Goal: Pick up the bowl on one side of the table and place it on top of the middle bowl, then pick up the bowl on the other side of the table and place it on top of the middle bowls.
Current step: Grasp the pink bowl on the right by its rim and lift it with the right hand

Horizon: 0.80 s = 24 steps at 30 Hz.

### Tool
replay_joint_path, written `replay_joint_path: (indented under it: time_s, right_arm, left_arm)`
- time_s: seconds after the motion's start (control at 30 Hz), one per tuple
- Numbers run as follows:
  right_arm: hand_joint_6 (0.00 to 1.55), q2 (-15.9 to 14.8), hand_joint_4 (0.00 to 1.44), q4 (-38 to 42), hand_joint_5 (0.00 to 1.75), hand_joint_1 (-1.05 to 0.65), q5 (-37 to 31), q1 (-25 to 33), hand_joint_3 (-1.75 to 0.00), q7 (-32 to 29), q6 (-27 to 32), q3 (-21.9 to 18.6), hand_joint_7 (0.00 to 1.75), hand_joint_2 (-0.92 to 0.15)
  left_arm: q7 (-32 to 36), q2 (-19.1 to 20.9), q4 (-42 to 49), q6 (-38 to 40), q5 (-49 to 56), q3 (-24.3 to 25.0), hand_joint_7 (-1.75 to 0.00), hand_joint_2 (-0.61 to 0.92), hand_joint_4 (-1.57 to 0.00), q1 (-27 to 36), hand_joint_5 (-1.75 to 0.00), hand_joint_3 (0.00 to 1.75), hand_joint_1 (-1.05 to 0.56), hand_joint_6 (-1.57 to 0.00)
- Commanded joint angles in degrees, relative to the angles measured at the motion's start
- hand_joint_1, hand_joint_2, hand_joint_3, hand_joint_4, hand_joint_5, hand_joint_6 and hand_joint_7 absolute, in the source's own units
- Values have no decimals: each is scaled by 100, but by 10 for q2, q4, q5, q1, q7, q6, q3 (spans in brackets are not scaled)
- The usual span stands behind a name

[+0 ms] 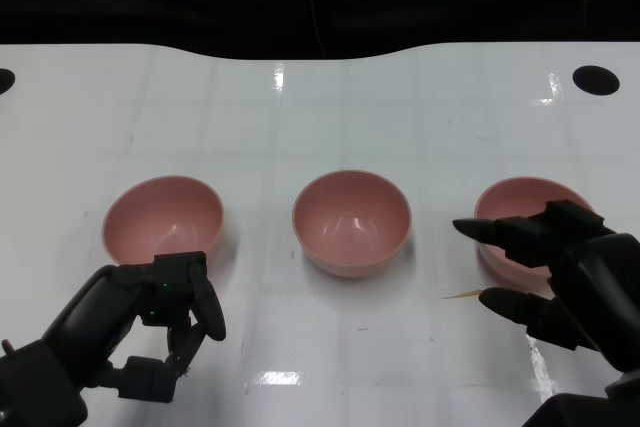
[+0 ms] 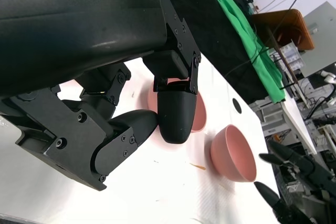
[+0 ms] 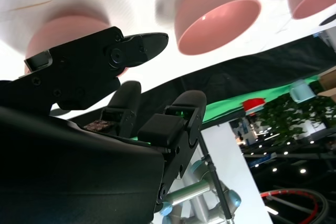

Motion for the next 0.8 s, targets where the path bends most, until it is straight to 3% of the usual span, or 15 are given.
replay_joint_path:
  time_s: [0.03,0.57,0.8]
  right_arm:
    - [51,-5,25,-21,74,-44,-10,7,-1,-4,24,-8,6,-81]
    - [36,-9,8,-85,71,-60,-98,8,0,72,190,16,0,-80]
    - [35,-11,6,-60,68,-60,-130,-15,0,83,233,38,0,-80]
  left_arm:
    - [2,11,-15,3,3,1,-152,38,-89,5,-174,137,-16,-81]
    - [1,10,-7,-5,5,4,-152,36,-89,1,-173,144,-17,-81]
    - [0,10,1,-8,5,5,-152,37,-87,-6,-174,143,-19,-79]
